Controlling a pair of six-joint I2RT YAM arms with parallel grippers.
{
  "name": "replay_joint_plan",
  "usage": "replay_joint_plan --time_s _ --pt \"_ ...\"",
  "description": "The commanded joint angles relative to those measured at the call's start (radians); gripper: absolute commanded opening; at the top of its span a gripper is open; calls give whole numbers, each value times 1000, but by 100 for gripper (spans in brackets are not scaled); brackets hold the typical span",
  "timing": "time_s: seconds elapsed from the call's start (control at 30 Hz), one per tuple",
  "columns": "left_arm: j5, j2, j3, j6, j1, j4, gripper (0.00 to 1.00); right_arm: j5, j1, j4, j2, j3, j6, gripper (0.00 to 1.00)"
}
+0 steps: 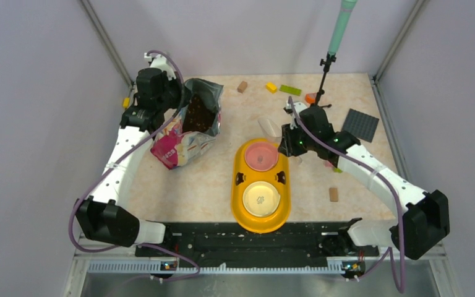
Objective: Serve the pet food
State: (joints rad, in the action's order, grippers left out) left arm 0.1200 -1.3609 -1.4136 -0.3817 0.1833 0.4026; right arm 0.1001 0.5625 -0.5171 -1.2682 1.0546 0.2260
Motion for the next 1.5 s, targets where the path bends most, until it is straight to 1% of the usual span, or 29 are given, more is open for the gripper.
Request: replay_joint_plan --time_s 0.0,0.13,0.3,0.43,0.57,0.63,0.7,0.83,0.9,1.0,1.1,1.2,1.27,1.33,1.43,1.47 --pt "24 79 -19 27 8 -251 0 20 -12 -34 81 76 -110 0" --pt "19 90 -18 84 8 -254 0 4 -12 -194 47 247 -161 0" --pt "81 100 -43 103 8 -245 0 42 10 -421 -81 602 -160 0" --pt "126 109 -20 58 8 -260 0 105 89 -491 -166 825 -155 0" --pt "144 121 7 26 10 -273 0 169 198 -555 -297 987 -136 0" --pt "146 129 20 23 10 -278 0 186 252 -576 -358 1042 -137 0" --pt "163 136 31 27 10 -279 0 203 276 -551 -394 1030 -116 0" --pt "205 163 74 37 10 -282 0 216 278 -438 -390 857 -51 0" --pt "255 184 109 37 10 -282 0 210 277 -413 -391 796 -14 0" --pt "360 196 148 11 26 -227 0 181 277 -476 -410 756 0 0" --pt "383 239 252 -26 91 -221 0 152 277 -527 -383 680 12 0" --pt "336 275 353 -78 179 -214 0 136 272 -554 -343 601 25 0" --pt "301 286 417 -138 211 -224 0 134 261 -565 -328 563 34 0" --pt "253 296 477 -173 217 -258 0 136 245 -555 -323 535 34 0" --pt "87 312 538 -140 197 -309 0 149 223 -499 -359 538 24 0" --pt "80 302 536 -118 168 -321 0 154 218 -479 -382 553 16 0"
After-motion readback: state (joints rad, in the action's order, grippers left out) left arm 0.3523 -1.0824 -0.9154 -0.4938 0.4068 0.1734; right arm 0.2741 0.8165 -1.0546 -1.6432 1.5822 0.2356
